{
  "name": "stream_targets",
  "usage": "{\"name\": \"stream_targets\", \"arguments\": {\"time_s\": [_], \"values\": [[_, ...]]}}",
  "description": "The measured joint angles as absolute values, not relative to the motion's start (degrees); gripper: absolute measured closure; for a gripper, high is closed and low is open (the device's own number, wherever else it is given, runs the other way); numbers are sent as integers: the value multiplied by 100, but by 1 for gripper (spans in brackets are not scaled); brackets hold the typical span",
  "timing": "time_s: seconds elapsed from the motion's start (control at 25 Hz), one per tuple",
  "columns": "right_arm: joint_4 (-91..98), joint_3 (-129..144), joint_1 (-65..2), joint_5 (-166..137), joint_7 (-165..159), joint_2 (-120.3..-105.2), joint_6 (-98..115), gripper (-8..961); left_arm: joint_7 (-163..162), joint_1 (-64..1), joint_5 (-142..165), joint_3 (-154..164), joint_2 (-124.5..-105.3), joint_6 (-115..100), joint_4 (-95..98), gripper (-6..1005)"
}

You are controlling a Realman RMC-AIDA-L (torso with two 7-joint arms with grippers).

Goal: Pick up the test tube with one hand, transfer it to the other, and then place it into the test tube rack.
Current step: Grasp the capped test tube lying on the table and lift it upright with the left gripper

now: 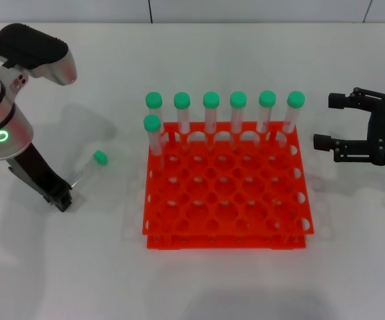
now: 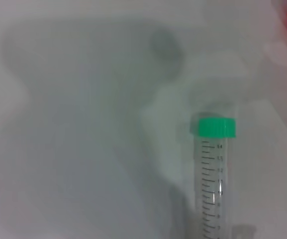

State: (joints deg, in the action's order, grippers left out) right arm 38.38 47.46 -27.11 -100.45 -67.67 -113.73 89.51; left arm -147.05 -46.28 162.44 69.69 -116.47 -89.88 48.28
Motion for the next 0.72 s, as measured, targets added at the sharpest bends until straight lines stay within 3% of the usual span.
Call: {"name": "stream_targets", "arguments": {"time_s": [0.04, 0.24, 0.72], "values": [[3839, 4746, -2713, -10045, -6767, -11373, 8948, 99, -14708, -4637, 16243, 6970, -11647, -8976, 4824, 745], [3841, 4729, -2706, -10037, -6767, -11373, 8952, 99, -14710, -4640, 16235, 6929, -11646, -9015, 5076, 808], [3841, 4696, -2670, -10028, -6767, -11356, 8935, 99, -14796, -4292, 16218, 6905, -11729, -8843, 7184, 808]]}}
